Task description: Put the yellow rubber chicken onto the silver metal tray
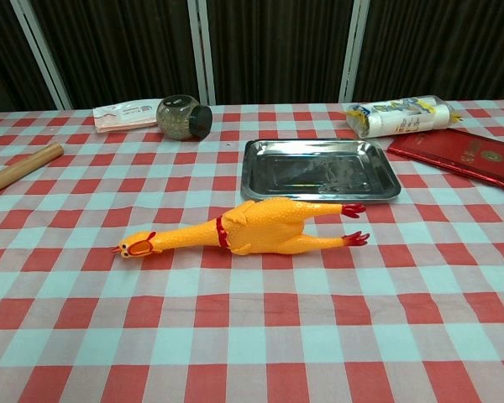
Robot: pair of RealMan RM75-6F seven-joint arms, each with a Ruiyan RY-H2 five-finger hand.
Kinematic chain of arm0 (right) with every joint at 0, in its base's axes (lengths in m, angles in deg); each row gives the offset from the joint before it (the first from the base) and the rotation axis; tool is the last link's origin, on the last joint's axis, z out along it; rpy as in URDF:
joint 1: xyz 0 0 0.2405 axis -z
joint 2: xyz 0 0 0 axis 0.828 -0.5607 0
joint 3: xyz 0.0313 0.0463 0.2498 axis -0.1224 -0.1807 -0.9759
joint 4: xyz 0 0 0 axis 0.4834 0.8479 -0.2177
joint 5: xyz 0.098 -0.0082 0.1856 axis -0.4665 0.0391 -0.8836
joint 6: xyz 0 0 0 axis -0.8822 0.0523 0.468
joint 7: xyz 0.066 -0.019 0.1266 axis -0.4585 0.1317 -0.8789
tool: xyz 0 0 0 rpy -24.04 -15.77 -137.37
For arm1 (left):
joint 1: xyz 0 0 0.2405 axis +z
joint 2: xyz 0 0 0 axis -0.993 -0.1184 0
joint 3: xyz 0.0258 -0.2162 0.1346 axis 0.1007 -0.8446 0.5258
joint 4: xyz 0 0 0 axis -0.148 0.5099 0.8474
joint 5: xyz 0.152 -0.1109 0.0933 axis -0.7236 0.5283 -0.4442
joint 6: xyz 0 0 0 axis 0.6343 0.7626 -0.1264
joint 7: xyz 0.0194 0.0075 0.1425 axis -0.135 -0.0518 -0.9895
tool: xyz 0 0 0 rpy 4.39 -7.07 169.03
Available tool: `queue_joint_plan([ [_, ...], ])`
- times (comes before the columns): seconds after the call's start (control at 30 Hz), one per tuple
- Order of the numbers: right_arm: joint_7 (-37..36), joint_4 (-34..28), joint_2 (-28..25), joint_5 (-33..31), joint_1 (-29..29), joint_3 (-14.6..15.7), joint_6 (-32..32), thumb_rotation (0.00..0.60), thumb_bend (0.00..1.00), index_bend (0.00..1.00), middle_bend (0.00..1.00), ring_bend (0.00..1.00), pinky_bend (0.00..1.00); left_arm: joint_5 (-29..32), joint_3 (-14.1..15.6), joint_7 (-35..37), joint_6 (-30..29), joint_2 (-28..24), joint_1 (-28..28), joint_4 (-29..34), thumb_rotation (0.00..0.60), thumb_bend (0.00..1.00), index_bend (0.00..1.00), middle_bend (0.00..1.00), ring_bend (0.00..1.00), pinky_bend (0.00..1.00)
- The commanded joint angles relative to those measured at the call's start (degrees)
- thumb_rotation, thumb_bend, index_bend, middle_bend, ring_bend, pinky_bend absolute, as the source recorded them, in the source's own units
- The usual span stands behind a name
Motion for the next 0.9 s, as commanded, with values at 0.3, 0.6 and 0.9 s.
queue_joint_plan([
  [0.3, -0.74, 0.08, -0.31, 0.08, -0.2, 0.01, 0.37, 0.6, 0.19, 0.06, 0.22, 0.1, 0.15, 1.26, 0.47, -0.75, 1.93, -0.76, -0.19, 1.97, 0.6, 0.04, 0.22, 0.17, 0.07, 0.06],
  [0.6, -2.19, 0.75, -0.45, 0.3, 0.05, 0.18, 0.03, 0.6, 0.19, 0.03, 0.19, 0.07, 0.15, 1.84, 0.4, -0.87, 1.68, -0.94, 0.2, 3.32, 0.6, 0.04, 0.06, 0.01, 0.0, 0.0],
  [0.9, -2.61, 1.22, -0.22, 0.24, 0.09, 0.18, 0.03, 0.6, 0.19, 0.03, 0.19, 0.07, 0.15, 1.3, 0.28, -1.64, 1.95, -0.82, -0.25, 3.53, 0.6, 0.04, 0.07, 0.02, 0.0, 0.0],
])
